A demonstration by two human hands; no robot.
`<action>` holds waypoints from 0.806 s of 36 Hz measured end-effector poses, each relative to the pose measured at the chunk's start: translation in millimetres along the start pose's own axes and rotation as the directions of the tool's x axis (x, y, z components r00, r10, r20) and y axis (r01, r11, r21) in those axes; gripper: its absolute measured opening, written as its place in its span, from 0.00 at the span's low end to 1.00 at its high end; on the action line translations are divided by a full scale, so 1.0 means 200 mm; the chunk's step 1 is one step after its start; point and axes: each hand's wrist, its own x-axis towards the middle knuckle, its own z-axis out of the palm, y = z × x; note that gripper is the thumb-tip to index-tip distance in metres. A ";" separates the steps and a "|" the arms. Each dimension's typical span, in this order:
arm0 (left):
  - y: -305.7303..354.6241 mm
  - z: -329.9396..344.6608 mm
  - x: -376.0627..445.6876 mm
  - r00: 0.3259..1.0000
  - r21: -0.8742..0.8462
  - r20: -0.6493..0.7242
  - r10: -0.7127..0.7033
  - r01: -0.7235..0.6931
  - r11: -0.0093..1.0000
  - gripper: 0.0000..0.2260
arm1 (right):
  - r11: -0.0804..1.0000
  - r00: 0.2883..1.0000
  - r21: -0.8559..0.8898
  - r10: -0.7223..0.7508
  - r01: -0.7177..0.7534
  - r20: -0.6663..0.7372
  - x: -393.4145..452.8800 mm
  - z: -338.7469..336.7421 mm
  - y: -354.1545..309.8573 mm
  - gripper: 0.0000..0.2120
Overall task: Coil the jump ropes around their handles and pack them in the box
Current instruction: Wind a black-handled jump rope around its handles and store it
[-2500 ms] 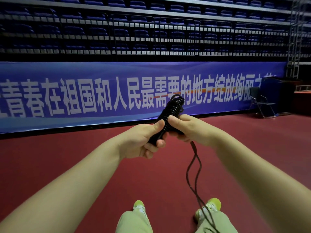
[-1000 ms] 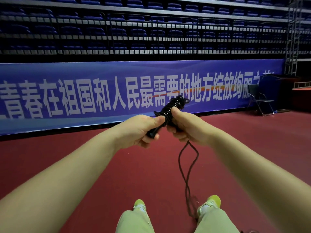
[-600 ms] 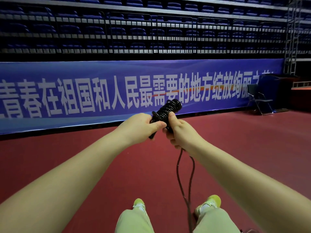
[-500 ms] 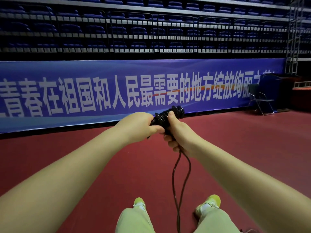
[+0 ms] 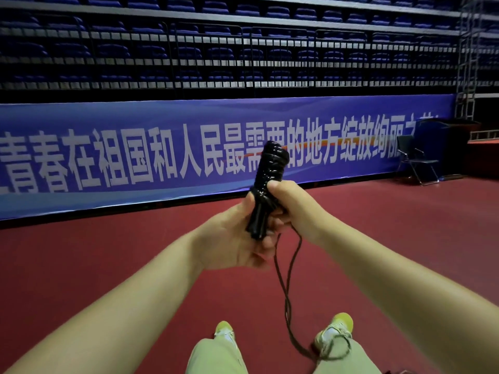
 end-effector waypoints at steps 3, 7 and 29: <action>-0.01 0.00 -0.01 0.994 0.019 -0.076 0.082 -0.081 0.997 0.25 | 0.992 1.000 -0.123 -0.003 0.005 0.014 0.02 -0.01 -0.01 0.17; 0.04 -0.01 -0.03 0.958 0.225 -0.266 0.111 -0.050 0.973 0.34 | 0.958 0.994 -0.273 0.105 -0.089 0.043 0.01 -0.03 -0.05 0.19; 0.06 0.06 -0.01 0.722 0.816 -0.544 0.427 0.336 0.471 0.20 | 0.914 0.962 -0.327 0.179 -0.240 -0.205 0.00 -0.01 0.02 0.20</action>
